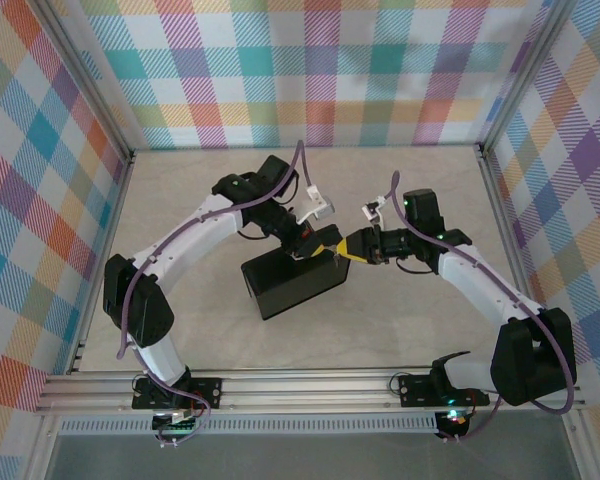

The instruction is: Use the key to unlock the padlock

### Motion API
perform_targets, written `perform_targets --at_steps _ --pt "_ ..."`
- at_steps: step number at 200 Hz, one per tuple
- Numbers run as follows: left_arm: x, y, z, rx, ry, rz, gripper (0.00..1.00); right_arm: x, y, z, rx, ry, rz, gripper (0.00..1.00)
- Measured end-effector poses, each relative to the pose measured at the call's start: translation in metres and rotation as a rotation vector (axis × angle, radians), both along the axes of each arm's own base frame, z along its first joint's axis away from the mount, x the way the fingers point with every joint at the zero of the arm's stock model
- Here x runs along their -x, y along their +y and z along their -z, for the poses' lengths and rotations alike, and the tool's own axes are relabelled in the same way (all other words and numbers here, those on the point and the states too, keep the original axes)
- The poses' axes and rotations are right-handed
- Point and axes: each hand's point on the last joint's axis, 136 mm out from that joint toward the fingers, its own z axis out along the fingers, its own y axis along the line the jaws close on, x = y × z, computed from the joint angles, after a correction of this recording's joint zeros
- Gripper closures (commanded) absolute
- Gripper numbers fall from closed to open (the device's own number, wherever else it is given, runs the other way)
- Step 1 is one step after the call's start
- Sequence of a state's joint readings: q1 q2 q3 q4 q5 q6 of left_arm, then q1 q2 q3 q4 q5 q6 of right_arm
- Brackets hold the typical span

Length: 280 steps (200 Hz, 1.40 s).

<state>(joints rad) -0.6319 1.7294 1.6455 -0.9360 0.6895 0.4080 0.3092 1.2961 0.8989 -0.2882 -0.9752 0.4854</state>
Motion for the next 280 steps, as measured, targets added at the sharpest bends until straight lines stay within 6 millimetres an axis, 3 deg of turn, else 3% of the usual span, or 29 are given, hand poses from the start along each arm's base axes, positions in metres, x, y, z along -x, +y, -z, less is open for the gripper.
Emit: perform_targets --at_steps 103,165,280 --pt "0.006 -0.001 0.001 0.028 0.049 0.009 1.00 -0.006 0.007 -0.005 -0.036 -0.110 -0.021 0.66" --pt "0.001 0.000 0.001 0.034 0.048 -0.008 1.00 -0.005 0.008 0.006 -0.036 -0.096 -0.032 0.67" --pt "0.002 0.004 0.005 0.035 0.062 -0.015 1.00 -0.003 0.010 0.003 -0.069 -0.114 -0.039 0.71"
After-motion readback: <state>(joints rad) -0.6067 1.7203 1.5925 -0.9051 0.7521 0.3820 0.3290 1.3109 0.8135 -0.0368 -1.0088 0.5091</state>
